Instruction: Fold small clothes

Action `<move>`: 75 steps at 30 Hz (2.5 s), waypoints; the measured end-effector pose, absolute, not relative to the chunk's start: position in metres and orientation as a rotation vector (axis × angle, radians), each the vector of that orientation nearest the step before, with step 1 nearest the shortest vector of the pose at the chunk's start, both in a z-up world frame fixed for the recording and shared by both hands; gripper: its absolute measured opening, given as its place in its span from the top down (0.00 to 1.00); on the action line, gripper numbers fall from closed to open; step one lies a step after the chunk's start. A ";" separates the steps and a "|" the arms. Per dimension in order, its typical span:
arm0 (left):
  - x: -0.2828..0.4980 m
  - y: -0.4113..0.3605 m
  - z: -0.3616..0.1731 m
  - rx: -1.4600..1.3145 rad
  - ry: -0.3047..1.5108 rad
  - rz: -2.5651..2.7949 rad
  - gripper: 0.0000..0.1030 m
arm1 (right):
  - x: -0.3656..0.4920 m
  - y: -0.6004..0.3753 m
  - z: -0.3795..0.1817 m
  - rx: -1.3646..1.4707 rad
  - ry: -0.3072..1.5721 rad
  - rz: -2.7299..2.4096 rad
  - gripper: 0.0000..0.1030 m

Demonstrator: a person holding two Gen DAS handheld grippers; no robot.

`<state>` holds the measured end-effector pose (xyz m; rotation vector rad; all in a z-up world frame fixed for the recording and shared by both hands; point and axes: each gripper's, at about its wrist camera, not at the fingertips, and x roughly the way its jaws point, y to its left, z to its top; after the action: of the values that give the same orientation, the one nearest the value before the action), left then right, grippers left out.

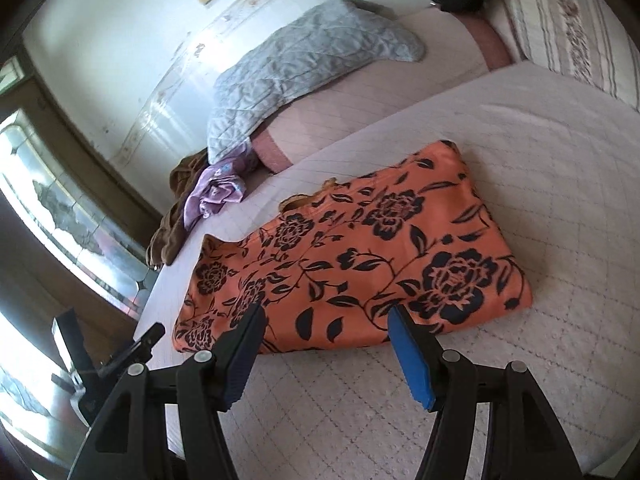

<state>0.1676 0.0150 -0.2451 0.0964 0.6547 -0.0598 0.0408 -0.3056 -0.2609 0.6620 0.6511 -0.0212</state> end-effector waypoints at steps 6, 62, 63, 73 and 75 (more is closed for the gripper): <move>0.167 0.015 -0.243 0.095 0.645 -0.061 0.02 | 0.043 -0.303 -0.261 0.662 0.649 -0.022 0.35; 0.182 -0.011 -0.251 0.125 0.658 -0.033 0.02 | 0.055 -0.308 -0.285 0.718 0.667 -0.001 0.39; 0.182 -0.011 -0.251 0.124 0.659 -0.034 0.02 | 0.056 -0.309 -0.285 0.723 0.666 0.003 0.45; 0.204 -0.013 -0.257 0.131 0.702 -0.041 0.02 | 0.103 -0.347 -0.278 0.712 0.687 -0.080 0.62; 0.221 -0.009 -0.256 0.118 0.724 -0.052 0.02 | 0.112 -0.358 -0.285 0.727 0.705 -0.120 0.62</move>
<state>0.2207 -0.0086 -0.2558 0.1178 0.7238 -0.0518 0.1121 -0.3583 -0.2853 0.7272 0.7049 -0.1203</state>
